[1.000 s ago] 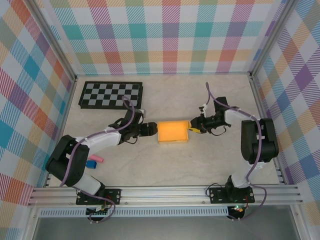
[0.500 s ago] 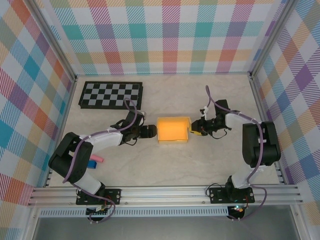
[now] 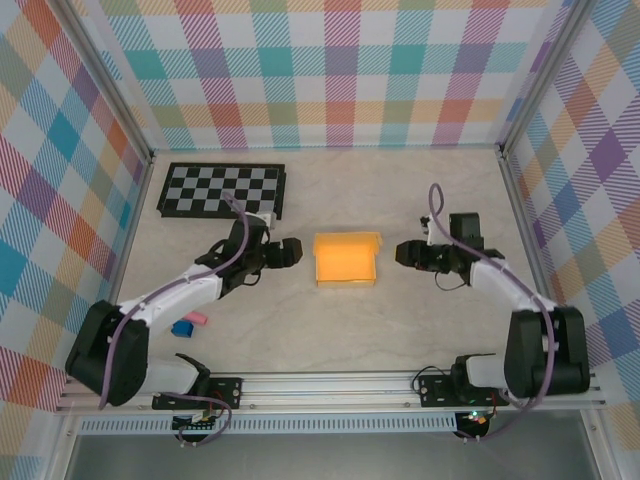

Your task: Fold the paper box

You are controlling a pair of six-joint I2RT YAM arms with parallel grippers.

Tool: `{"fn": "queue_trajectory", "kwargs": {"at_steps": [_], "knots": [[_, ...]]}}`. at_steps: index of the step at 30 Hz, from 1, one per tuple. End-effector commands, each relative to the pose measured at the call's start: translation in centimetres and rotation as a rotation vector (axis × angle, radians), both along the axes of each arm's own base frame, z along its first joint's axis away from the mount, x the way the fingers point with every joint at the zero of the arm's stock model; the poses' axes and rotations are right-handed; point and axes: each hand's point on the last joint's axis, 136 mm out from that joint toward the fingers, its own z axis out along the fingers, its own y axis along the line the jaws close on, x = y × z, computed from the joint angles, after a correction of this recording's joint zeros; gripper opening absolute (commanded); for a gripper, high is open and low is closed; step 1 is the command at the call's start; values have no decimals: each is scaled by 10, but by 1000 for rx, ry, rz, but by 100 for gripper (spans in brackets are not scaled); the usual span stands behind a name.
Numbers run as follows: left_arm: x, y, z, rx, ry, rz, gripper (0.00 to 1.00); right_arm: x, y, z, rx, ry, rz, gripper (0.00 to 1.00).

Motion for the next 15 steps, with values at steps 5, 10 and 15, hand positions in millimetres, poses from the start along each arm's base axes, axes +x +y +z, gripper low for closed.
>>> {"fn": "queue_trajectory", "kwargs": {"at_steps": [5, 10, 15], "knots": [[7, -3, -1, -3, -85, -48, 86, 17, 27, 33, -169, -425, 72, 52], [22, -1, -20, 34, -26, 11, 84, 23, 41, 37, -223, -618, 40, 51], [24, -4, -21, 3, -20, 14, 83, 28, 48, 23, -265, -720, 15, 47]]}}
